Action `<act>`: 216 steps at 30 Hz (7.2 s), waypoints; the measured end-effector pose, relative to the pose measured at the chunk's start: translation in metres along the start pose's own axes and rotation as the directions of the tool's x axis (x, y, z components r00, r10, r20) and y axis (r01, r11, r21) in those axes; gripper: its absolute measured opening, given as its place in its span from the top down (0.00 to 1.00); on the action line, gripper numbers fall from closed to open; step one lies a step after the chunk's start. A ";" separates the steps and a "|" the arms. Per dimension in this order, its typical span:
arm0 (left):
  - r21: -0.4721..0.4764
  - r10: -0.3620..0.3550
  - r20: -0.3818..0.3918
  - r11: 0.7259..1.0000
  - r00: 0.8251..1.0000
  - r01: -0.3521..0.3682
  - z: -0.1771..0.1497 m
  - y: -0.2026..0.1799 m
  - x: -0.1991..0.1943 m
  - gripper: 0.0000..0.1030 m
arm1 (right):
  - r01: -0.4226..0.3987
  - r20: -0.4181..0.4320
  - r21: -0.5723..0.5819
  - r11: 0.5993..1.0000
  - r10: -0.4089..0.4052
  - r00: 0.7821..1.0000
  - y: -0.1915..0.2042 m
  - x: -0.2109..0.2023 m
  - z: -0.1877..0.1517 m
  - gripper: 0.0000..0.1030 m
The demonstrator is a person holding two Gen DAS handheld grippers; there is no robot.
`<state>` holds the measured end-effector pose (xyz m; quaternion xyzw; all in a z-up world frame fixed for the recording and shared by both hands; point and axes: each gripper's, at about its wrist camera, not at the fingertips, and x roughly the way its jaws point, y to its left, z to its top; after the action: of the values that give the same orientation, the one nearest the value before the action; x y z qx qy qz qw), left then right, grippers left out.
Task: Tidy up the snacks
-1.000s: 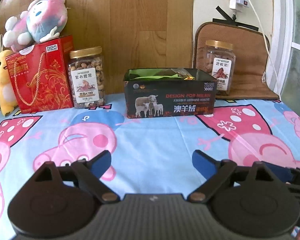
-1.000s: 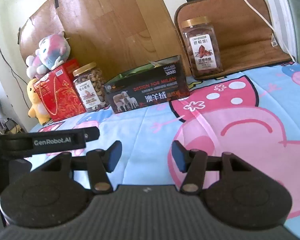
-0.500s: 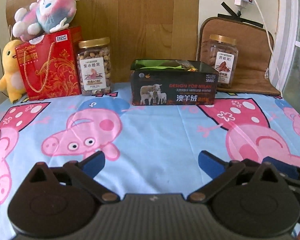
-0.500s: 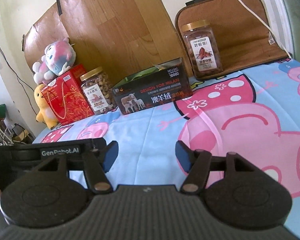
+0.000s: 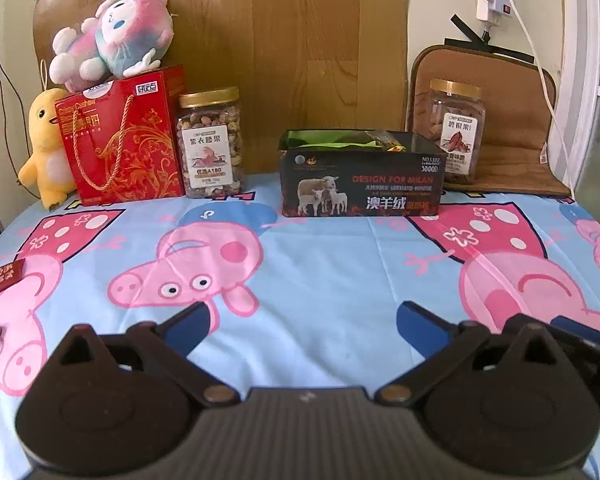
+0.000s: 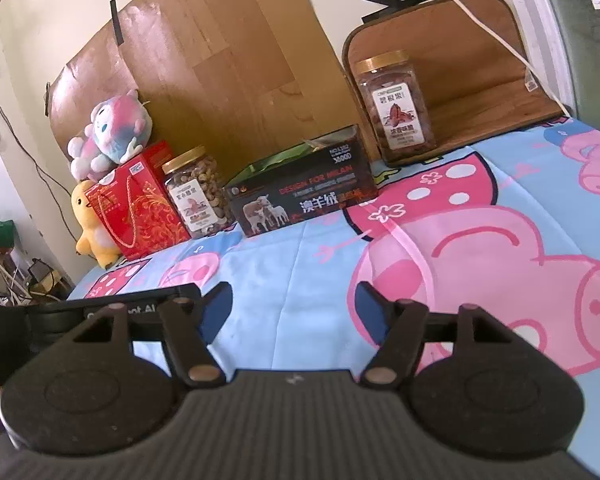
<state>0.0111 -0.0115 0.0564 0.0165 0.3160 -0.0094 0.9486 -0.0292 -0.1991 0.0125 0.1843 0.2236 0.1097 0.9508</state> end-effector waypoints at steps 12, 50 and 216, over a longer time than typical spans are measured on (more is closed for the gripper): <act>0.050 0.034 0.017 0.998 0.999 -0.035 -0.002 -0.008 -0.007 0.00 | 0.043 0.025 -0.018 0.999 -0.042 0.999 0.003 -0.010 0.000 0.23; -0.005 0.044 0.030 0.999 0.999 -0.044 -0.002 0.009 -0.005 0.00 | 0.051 0.022 -0.015 0.999 -0.051 0.998 0.005 -0.010 -0.003 0.20; 0.060 -0.025 0.004 0.998 1.000 0.025 0.018 -0.007 0.117 0.00 | 0.127 -0.006 -0.128 0.984 -0.129 0.992 -0.028 0.083 0.014 0.18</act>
<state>0.1153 -0.0195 0.0002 0.0408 0.3134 -0.0310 0.9482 0.0534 -0.2044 -0.0187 0.1079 0.2346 0.0636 0.9640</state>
